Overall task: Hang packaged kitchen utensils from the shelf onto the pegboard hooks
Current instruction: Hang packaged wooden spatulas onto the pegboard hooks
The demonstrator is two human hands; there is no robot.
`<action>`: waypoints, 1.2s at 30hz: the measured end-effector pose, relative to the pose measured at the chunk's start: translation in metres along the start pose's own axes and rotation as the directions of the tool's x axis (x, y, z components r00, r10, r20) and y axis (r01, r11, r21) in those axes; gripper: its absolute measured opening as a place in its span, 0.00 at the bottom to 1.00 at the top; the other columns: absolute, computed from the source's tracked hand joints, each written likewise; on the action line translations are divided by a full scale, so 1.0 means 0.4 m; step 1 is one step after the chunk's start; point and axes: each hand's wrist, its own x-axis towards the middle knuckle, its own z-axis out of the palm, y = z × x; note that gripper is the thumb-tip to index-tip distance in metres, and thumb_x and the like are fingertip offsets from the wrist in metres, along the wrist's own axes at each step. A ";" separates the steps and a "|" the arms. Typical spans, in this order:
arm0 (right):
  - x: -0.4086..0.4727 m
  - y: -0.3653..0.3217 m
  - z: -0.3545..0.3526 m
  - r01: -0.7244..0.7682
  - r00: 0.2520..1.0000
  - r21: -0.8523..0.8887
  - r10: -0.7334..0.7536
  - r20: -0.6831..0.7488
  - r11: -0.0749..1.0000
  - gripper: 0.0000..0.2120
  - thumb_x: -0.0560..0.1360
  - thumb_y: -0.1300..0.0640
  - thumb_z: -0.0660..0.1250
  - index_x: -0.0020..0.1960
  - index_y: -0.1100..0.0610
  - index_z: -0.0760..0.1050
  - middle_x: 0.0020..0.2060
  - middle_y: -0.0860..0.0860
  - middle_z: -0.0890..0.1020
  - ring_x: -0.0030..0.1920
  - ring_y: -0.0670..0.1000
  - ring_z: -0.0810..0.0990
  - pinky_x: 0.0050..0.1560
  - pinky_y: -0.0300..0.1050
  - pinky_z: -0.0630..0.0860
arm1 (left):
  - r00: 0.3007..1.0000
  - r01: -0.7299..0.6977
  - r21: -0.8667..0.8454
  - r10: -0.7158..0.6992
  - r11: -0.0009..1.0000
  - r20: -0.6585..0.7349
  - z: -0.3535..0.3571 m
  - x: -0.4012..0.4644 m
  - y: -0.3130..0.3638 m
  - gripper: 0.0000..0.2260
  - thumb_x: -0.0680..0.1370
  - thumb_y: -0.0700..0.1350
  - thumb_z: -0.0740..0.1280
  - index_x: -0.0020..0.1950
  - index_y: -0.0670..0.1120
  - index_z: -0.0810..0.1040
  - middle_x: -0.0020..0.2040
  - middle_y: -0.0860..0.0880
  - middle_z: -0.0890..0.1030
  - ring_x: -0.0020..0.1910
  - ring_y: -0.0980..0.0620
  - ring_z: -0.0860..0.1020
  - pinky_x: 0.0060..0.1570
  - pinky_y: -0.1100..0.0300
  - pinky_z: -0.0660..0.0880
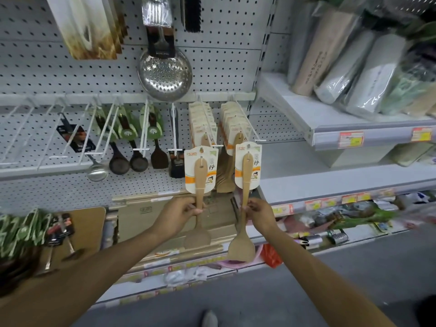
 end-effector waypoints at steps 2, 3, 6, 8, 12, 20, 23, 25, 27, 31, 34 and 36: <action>0.008 0.006 0.004 0.011 1.000 -0.030 -0.011 -0.007 1.000 0.08 0.76 0.72 0.64 0.44 0.62 0.78 0.36 0.57 0.80 0.32 0.42 0.78 0.36 0.37 0.75 | 1.000 0.002 0.007 -0.001 1.000 -0.003 -0.003 0.002 -0.008 0.08 0.76 0.42 0.73 0.48 0.57 0.84 0.48 0.61 0.85 0.49 0.62 0.83 0.57 0.54 0.79; 0.013 0.006 0.005 0.015 1.000 -0.030 -0.015 -0.004 0.999 0.07 0.76 0.72 0.64 0.44 0.62 0.78 0.36 0.57 0.80 0.31 0.42 0.78 0.35 0.36 0.75 | 1.000 -0.001 0.014 0.001 1.000 -0.002 -0.005 0.003 -0.012 0.07 0.76 0.42 0.73 0.49 0.55 0.85 0.48 0.61 0.85 0.50 0.62 0.82 0.57 0.55 0.79; 0.033 0.018 0.007 0.015 1.000 -0.044 -0.015 -0.006 0.999 0.10 0.76 0.71 0.64 0.42 0.59 0.78 0.37 0.59 0.81 0.37 0.52 0.78 0.39 0.43 0.74 | 1.000 -0.014 0.043 0.014 0.999 -0.006 -0.011 0.005 -0.019 0.07 0.76 0.42 0.73 0.50 0.54 0.85 0.49 0.63 0.85 0.51 0.63 0.82 0.56 0.59 0.79; 0.046 0.030 0.008 0.014 1.000 -0.062 -0.014 -0.012 0.998 0.11 0.76 0.69 0.65 0.40 0.56 0.78 0.38 0.60 0.82 0.40 0.56 0.79 0.43 0.49 0.77 | 1.000 -0.023 0.068 0.024 0.997 -0.011 -0.011 0.007 -0.018 0.07 0.77 0.43 0.73 0.51 0.55 0.85 0.50 0.62 0.85 0.51 0.64 0.82 0.55 0.61 0.78; 0.060 0.048 0.007 0.012 1.000 -0.138 -0.014 -0.012 0.990 0.12 0.77 0.66 0.66 0.39 0.51 0.78 0.40 0.59 0.83 0.43 0.61 0.82 0.49 0.58 0.80 | 0.999 -0.027 0.101 0.029 0.994 -0.014 -0.001 0.011 -0.021 0.08 0.76 0.44 0.73 0.50 0.56 0.84 0.50 0.62 0.85 0.50 0.64 0.81 0.54 0.61 0.78; 0.077 0.062 0.004 0.018 1.000 -0.160 -0.022 -0.021 0.987 0.14 0.77 0.63 0.65 0.38 0.47 0.78 0.38 0.53 0.83 0.43 0.58 0.81 0.49 0.58 0.78 | 0.997 -0.074 0.203 0.067 0.976 0.038 0.018 0.023 -0.034 0.05 0.77 0.45 0.72 0.52 0.52 0.86 0.50 0.60 0.85 0.49 0.63 0.81 0.53 0.55 0.79; 0.080 0.058 0.004 0.019 1.000 -0.147 -0.023 -0.022 0.989 0.14 0.78 0.63 0.65 0.40 0.46 0.77 0.40 0.52 0.83 0.45 0.57 0.81 0.49 0.54 0.77 | 0.997 -0.069 0.217 0.061 0.974 0.040 0.022 0.032 -0.037 0.05 0.77 0.46 0.72 0.52 0.52 0.85 0.50 0.60 0.85 0.49 0.63 0.81 0.52 0.54 0.79; 0.086 0.059 0.004 0.030 0.999 -0.141 -0.033 -0.018 0.990 0.14 0.78 0.63 0.65 0.40 0.45 0.77 0.40 0.50 0.84 0.45 0.56 0.82 0.49 0.53 0.77 | 0.997 -0.071 0.210 0.064 0.975 0.038 0.025 0.036 -0.037 0.05 0.77 0.45 0.72 0.52 0.52 0.85 0.50 0.60 0.85 0.49 0.62 0.81 0.52 0.54 0.79; 0.089 0.054 0.005 0.031 0.999 -0.137 -0.035 -0.024 0.990 0.14 0.78 0.62 0.65 0.40 0.45 0.77 0.40 0.49 0.84 0.46 0.55 0.82 0.50 0.52 0.78 | 0.997 -0.071 0.205 0.065 0.976 0.036 0.027 0.038 -0.035 0.06 0.77 0.45 0.72 0.52 0.52 0.85 0.50 0.60 0.85 0.50 0.63 0.81 0.53 0.55 0.79; 0.089 0.048 0.006 0.042 0.999 -0.124 -0.042 0.000 0.991 0.10 0.79 0.63 0.64 0.42 0.51 0.77 0.40 0.51 0.83 0.46 0.56 0.81 0.50 0.52 0.77 | 0.997 -0.070 0.195 0.063 0.978 0.041 0.029 0.044 -0.035 0.06 0.77 0.45 0.72 0.52 0.54 0.85 0.50 0.62 0.84 0.51 0.64 0.80 0.54 0.57 0.79; 0.090 0.047 0.006 0.038 0.999 -0.107 -0.037 0.014 0.994 0.09 0.78 0.62 0.65 0.43 0.52 0.78 0.40 0.52 0.84 0.47 0.56 0.82 0.52 0.55 0.78 | 0.997 -0.065 0.183 0.057 0.981 0.045 0.031 0.051 -0.033 0.06 0.77 0.45 0.72 0.52 0.54 0.85 0.49 0.62 0.84 0.51 0.65 0.80 0.54 0.57 0.79; 0.097 0.045 0.007 0.021 1.000 -0.093 -0.020 0.014 0.995 0.08 0.78 0.63 0.65 0.43 0.53 0.78 0.40 0.54 0.84 0.47 0.58 0.82 0.54 0.56 0.78 | 0.997 -0.064 0.174 0.057 0.983 0.044 0.032 0.054 -0.028 0.06 0.77 0.45 0.72 0.51 0.55 0.85 0.49 0.63 0.84 0.51 0.65 0.80 0.54 0.57 0.79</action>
